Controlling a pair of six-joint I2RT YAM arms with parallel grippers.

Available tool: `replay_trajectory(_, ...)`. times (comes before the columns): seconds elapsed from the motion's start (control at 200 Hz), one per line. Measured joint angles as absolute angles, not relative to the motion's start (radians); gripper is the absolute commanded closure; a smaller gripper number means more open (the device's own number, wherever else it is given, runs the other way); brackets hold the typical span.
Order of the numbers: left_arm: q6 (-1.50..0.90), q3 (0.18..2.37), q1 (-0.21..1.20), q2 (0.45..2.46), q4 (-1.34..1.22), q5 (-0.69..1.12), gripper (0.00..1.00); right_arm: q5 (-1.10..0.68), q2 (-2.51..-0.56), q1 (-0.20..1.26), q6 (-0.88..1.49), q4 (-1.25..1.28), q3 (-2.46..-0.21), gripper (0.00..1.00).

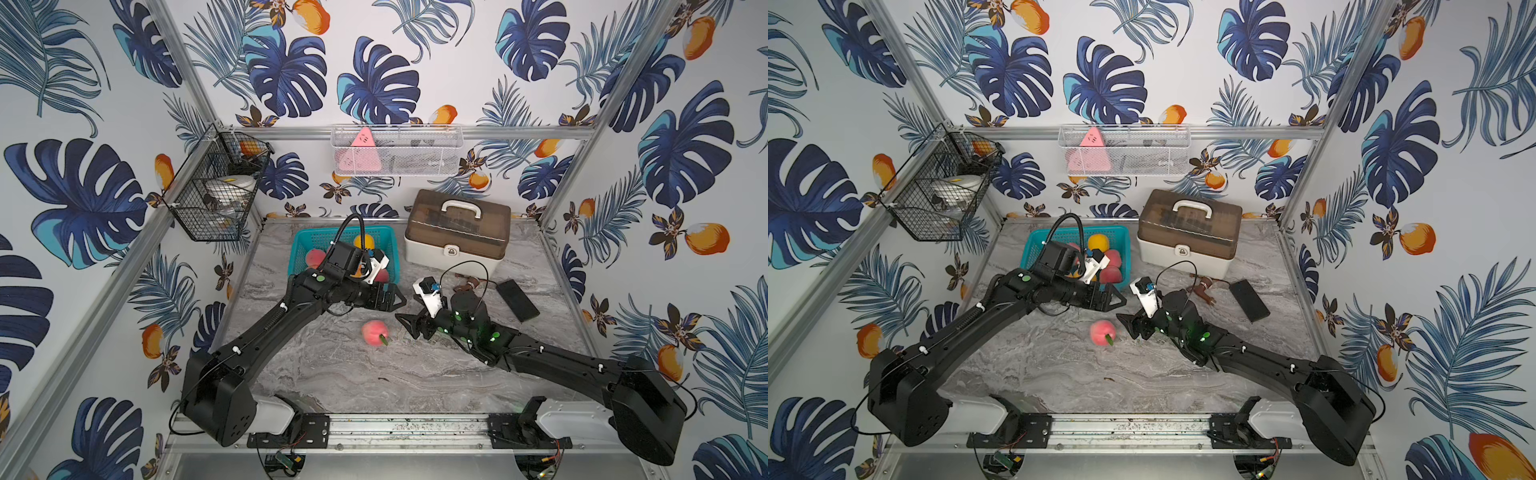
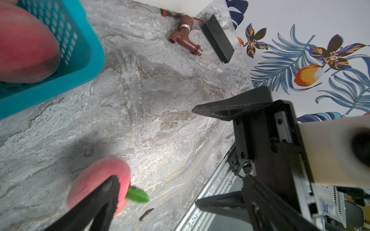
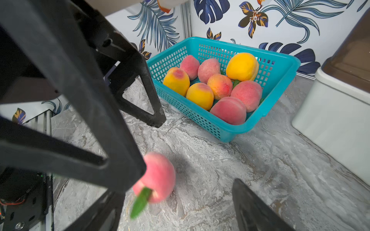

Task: Put the peaches into the basket
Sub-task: Place the peach in the basket.

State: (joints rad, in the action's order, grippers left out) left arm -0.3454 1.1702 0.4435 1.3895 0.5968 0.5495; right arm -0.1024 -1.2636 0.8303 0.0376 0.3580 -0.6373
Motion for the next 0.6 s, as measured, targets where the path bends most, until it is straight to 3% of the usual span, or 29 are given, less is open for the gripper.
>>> replay_trajectory(0.601,-0.339,1.03,0.444,1.344,0.756,0.172,0.01,-0.104,-1.274,0.817,0.113,0.313,-0.591,0.05)
